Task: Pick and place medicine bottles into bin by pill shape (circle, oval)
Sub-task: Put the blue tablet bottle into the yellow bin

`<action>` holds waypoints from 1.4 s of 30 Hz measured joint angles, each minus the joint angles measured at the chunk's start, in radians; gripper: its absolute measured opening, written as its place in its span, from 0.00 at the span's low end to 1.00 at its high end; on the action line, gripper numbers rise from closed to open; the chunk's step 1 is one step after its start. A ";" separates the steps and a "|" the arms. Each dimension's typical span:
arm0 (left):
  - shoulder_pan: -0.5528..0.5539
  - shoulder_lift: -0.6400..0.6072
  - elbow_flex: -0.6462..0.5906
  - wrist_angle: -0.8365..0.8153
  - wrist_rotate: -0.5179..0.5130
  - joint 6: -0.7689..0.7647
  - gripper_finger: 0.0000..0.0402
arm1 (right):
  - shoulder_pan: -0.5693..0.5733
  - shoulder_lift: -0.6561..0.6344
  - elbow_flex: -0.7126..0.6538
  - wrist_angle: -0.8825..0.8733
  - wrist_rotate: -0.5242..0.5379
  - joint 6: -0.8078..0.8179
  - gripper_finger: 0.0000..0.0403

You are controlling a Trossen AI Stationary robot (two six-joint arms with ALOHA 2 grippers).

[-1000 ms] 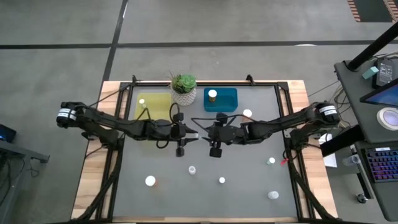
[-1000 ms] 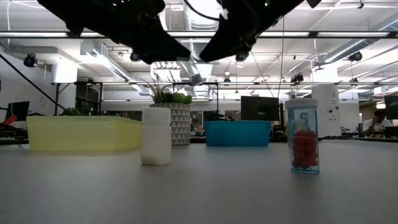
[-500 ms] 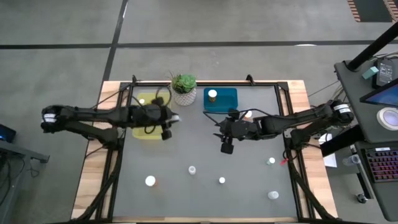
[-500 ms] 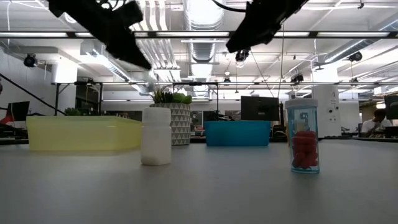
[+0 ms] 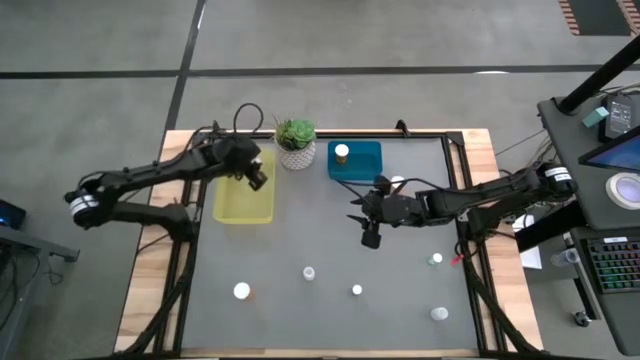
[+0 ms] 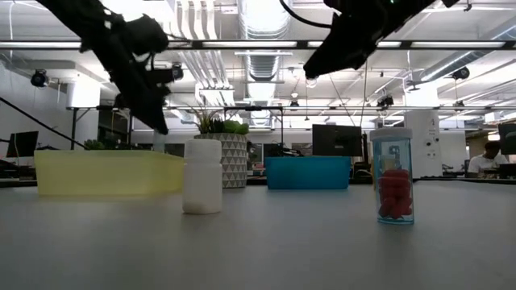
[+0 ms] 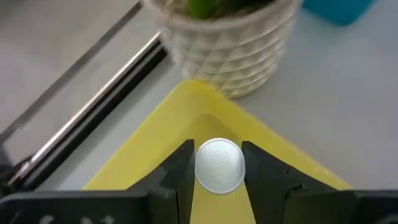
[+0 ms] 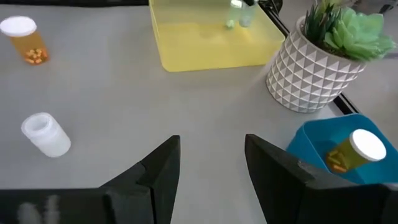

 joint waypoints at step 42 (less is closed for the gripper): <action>0.102 0.265 -0.030 0.258 -0.001 -0.153 0.28 | 0.000 0.000 -0.018 0.032 -0.001 -0.023 0.43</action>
